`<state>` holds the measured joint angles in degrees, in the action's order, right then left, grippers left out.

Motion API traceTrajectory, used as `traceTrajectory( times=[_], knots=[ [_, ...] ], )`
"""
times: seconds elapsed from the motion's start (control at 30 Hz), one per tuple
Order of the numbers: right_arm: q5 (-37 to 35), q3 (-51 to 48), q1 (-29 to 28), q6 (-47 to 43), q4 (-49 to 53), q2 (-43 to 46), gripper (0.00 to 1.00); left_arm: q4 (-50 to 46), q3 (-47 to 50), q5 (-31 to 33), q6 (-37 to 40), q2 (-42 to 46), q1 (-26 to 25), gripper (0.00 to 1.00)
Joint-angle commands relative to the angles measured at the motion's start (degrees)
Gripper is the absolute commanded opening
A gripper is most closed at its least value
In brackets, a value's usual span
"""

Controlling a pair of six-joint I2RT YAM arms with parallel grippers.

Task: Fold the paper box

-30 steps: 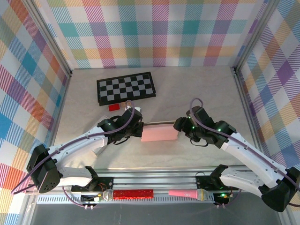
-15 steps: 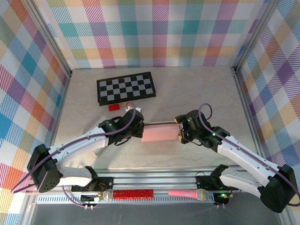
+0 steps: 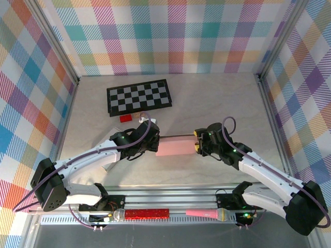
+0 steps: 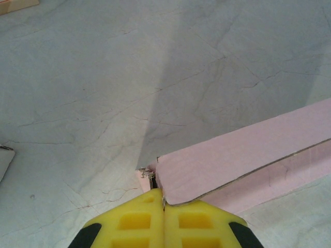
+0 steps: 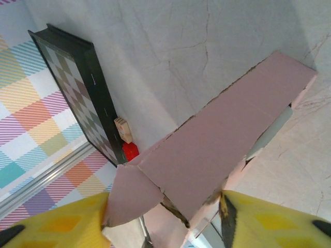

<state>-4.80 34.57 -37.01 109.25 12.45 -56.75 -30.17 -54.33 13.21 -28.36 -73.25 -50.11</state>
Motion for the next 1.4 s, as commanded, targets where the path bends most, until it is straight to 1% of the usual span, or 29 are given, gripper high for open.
traceTrajectory(
  times=[0.0, 0.07, 0.13, 0.27, 0.4, 0.6, 0.7, 0.77, 0.83, 0.97, 1.1, 1.2, 1.3, 1.37],
  knots=[
    [0.31, -2.34, 0.36, -0.17, 2.43, 0.41, 0.48, -8.59, 1.45, -2.39, -1.56, -1.79, -1.13, 0.02],
    [0.25, -2.61, 0.36, -0.65, 2.99, 0.66, 0.47, -8.59, 1.75, -2.91, -2.45, -0.89, -1.16, 0.08],
    [0.05, -2.74, 0.36, -1.14, 3.77, 0.93, 0.44, -8.76, 1.77, -3.19, -3.42, 0.26, -1.18, 0.13],
    [0.23, -2.88, 0.36, -1.54, 4.87, 1.11, 0.43, -9.58, 1.22, -3.55, -5.71, 3.14, -1.18, 0.22],
    [0.32, -2.63, 0.36, -1.89, 5.57, 0.77, 0.44, -9.82, 0.59, -4.82, -9.39, 6.5, -1.13, 0.39],
    [0.45, -1.86, 0.36, -2.46, 6.53, 0.41, 0.44, -11.08, -1.56, -6.16, -16.39, 9.91, 0.0, 0.48],
    [0.57, -1.87, 0.36, -2.55, 6.38, 0.24, 0.44, -11.16, -2.45, -6.93, -19.0, 11.27, 1.69, 0.53],
    [0.75, -1.75, 0.36, -2.72, 6.36, 0.08, 0.44, -10.06, -2.38, -8.13, -21.32, 11.91, 3.67, 0.56],
    [0.91, -1.68, 0.36, -2.92, 6.49, 0.06, 0.44, -7.98, -1.86, -10.59, -23.97, 12.04, 6.26, 0.55],
    [0.93, -1.55, 0.36, -2.99, 6.58, 0.06, 0.44, -0.33, 0.57, -17.01, -29.37, 10.68, 10.75, 0.51],
    [1.0, -1.58, 0.36, -2.95, 6.55, -0.11, 0.43, 2.31, 1.35, -20.25, -30.13, 7.85, 11.26, 0.49],
    [1.02, -1.54, 0.37, -2.99, 6.47, -0.28, 0.43, 5.4, 3.18, -22.9, -31.31, 6.49, 11.26, 0.45],
    [1.02, -1.7, 0.36, -2.82, 6.52, -0.29, 0.43, 6.52, 4.94, -23.93, -31.84, 5.89, 11.26, 0.4],
    [0.91, -1.63, 0.36, -2.82, 6.62, -0.25, 0.43, 6.27, 6.1, -23.76, -31.7, 6.14, 11.26, 0.39]
  ],
)
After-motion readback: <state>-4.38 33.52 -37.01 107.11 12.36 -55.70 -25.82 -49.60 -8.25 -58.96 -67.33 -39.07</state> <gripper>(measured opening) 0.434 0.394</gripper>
